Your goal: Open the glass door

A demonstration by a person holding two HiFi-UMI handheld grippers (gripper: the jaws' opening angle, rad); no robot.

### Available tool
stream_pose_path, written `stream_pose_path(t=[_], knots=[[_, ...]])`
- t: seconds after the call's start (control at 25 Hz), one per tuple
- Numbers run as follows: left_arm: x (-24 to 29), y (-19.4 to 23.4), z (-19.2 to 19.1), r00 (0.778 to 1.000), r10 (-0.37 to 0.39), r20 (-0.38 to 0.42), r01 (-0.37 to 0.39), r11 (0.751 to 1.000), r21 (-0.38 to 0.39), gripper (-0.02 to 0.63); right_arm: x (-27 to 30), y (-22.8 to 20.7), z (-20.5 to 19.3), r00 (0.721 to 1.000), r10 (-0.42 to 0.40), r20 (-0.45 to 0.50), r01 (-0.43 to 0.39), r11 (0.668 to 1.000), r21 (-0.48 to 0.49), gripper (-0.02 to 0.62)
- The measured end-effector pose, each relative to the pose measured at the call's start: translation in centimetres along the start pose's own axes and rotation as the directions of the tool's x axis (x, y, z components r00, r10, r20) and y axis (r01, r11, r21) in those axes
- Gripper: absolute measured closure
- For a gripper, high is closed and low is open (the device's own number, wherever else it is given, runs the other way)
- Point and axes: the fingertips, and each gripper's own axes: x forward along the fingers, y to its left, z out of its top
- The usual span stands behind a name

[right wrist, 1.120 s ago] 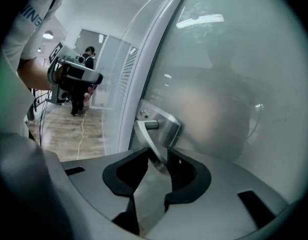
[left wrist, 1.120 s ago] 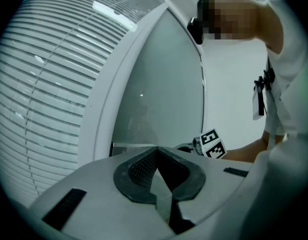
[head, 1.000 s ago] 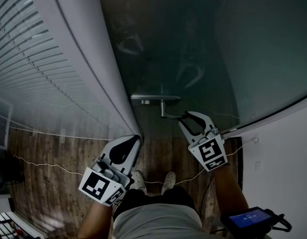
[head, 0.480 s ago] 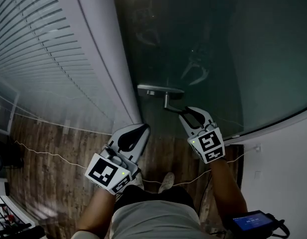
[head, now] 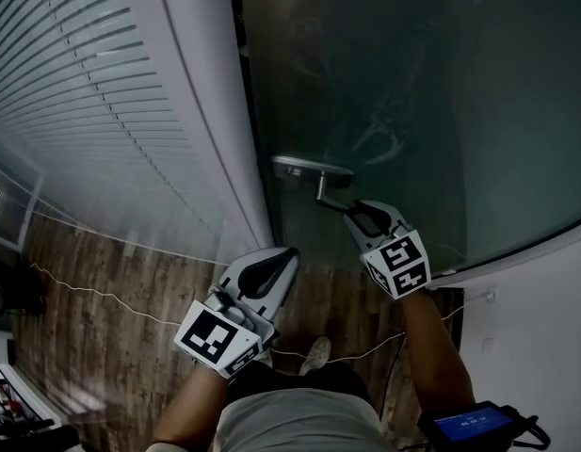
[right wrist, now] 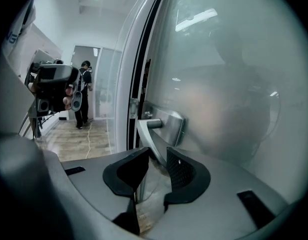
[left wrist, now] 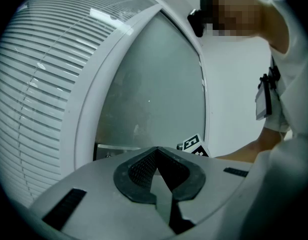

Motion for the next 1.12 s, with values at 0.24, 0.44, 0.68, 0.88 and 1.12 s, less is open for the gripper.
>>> stream_pose_path(t=[0.24, 0.44, 0.68, 0.88, 1.12], knots=[[3.3, 2.4, -0.5, 1.000, 0.013, 0.009, -0.013, 1.000, -0.008, 0.605, 3.2, -4.2, 0.5, 0.999, 0.011, -0.037, -0.013, 0.999, -0.042, 0.480], [1.5, 0.3, -0.5, 1.000, 0.012, 0.026, -0.012, 1.000, 0.004, 0.604, 2.1, -3.9, 0.5, 0.999, 0.005, -0.036, -0.006, 1.000, -0.026, 0.480], [1.3, -0.4, -0.9, 0.999, 0.024, 0.030, -0.024, 1.000, 0.013, 0.606, 3.3, -6.1, 0.9, 0.999, -0.027, -0.032, 0.025, 0.999, -0.039, 0.482], [1.8, -1.0, -1.0, 0.998, 0.054, 0.043, -0.055, 0.998, 0.012, 0.604, 4.9, -8.0, 1.0, 0.998, -0.039, -0.046, 0.037, 0.998, -0.045, 0.491], [1.5, -2.1, -1.8, 0.993, 0.098, 0.070, -0.099, 0.995, 0.013, 0.605, 6.0, -9.3, 0.8, 0.997, -0.054, -0.047, 0.055, 0.998, 0.010, 0.494]])
